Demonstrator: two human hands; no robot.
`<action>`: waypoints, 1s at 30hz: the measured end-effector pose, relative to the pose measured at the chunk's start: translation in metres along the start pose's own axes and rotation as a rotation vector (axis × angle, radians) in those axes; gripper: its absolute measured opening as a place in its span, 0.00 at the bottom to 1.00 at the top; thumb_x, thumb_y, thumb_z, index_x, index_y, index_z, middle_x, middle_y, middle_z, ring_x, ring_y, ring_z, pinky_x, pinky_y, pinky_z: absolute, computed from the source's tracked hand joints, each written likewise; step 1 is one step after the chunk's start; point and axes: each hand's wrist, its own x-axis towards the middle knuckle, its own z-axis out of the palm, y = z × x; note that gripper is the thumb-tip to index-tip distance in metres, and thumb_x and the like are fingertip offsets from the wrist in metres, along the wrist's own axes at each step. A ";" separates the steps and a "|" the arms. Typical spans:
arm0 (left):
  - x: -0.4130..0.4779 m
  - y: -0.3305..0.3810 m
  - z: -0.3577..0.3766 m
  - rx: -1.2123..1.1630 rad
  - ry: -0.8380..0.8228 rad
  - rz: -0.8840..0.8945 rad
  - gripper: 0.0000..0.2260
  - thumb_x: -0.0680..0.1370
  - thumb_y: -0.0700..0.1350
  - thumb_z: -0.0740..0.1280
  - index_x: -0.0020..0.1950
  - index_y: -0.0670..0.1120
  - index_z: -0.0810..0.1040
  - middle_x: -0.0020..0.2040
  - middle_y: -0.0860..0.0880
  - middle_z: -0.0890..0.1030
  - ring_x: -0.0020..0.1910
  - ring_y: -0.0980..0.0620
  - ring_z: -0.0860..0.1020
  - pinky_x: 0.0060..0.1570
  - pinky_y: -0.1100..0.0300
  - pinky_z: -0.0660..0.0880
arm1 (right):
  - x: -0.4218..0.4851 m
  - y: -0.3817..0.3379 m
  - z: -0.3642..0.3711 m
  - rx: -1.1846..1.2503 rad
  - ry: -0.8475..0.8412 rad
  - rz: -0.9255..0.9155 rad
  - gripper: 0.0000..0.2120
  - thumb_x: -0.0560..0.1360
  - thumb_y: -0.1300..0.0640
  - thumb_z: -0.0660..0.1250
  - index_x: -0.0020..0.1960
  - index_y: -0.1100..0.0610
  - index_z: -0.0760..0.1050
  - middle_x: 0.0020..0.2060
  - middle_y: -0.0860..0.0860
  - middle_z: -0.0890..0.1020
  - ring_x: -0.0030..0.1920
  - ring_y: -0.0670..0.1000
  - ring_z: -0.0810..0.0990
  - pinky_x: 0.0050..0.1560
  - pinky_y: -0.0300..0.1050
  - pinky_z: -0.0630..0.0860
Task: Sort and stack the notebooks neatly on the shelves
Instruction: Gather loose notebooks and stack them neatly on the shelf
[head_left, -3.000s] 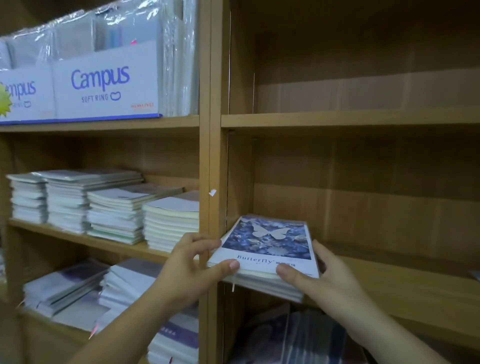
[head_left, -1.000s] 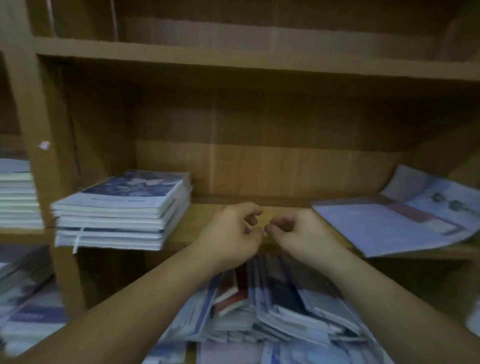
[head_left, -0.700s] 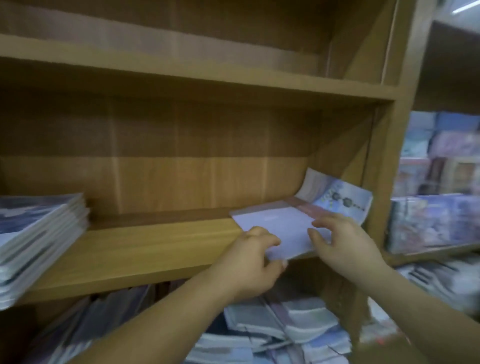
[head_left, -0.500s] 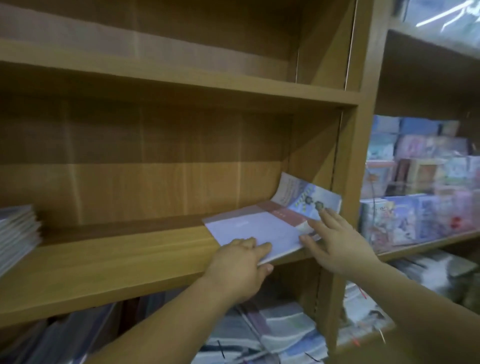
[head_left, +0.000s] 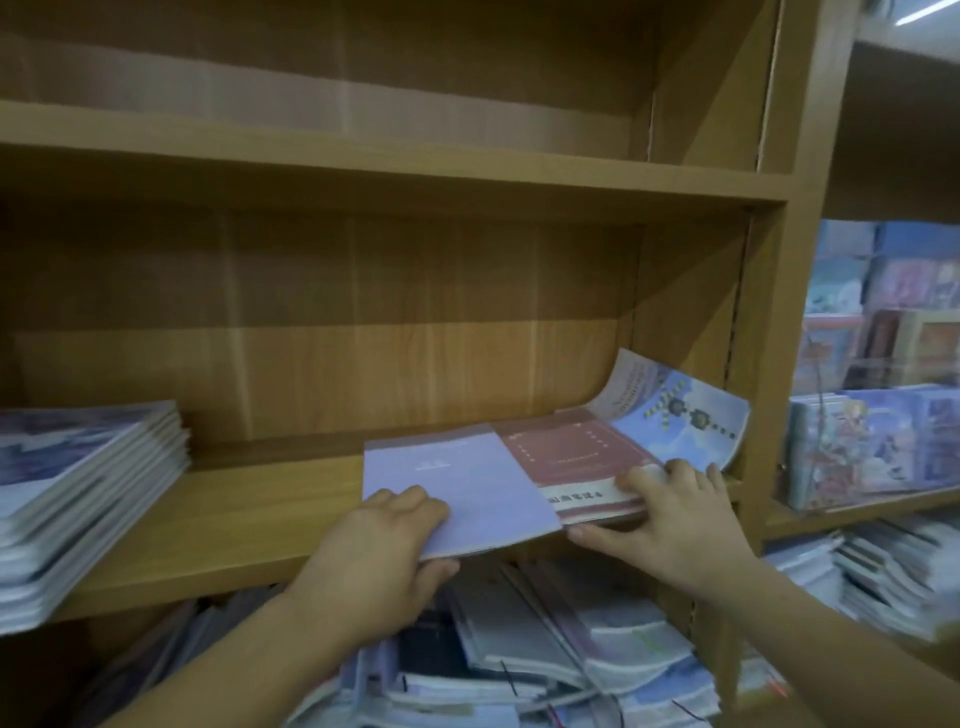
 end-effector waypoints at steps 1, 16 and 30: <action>-0.001 0.003 -0.001 0.058 0.006 0.006 0.20 0.75 0.61 0.65 0.63 0.54 0.77 0.50 0.53 0.78 0.46 0.47 0.78 0.42 0.53 0.78 | -0.002 -0.006 -0.001 0.008 -0.022 -0.016 0.45 0.55 0.11 0.55 0.53 0.44 0.78 0.45 0.54 0.74 0.51 0.61 0.77 0.64 0.62 0.69; -0.043 -0.018 -0.032 -0.100 0.140 -0.206 0.21 0.81 0.60 0.50 0.61 0.53 0.78 0.50 0.50 0.80 0.49 0.44 0.80 0.47 0.52 0.75 | -0.025 -0.106 0.016 0.042 0.137 -0.442 0.25 0.73 0.30 0.62 0.58 0.46 0.81 0.55 0.47 0.83 0.54 0.53 0.83 0.55 0.52 0.80; -0.055 -0.039 -0.057 -0.425 0.199 -0.501 0.17 0.84 0.53 0.58 0.74 0.54 0.68 0.52 0.49 0.84 0.51 0.44 0.82 0.48 0.54 0.76 | 0.005 -0.109 -0.047 0.684 0.143 0.043 0.12 0.84 0.44 0.55 0.54 0.46 0.76 0.39 0.46 0.81 0.44 0.51 0.80 0.44 0.52 0.76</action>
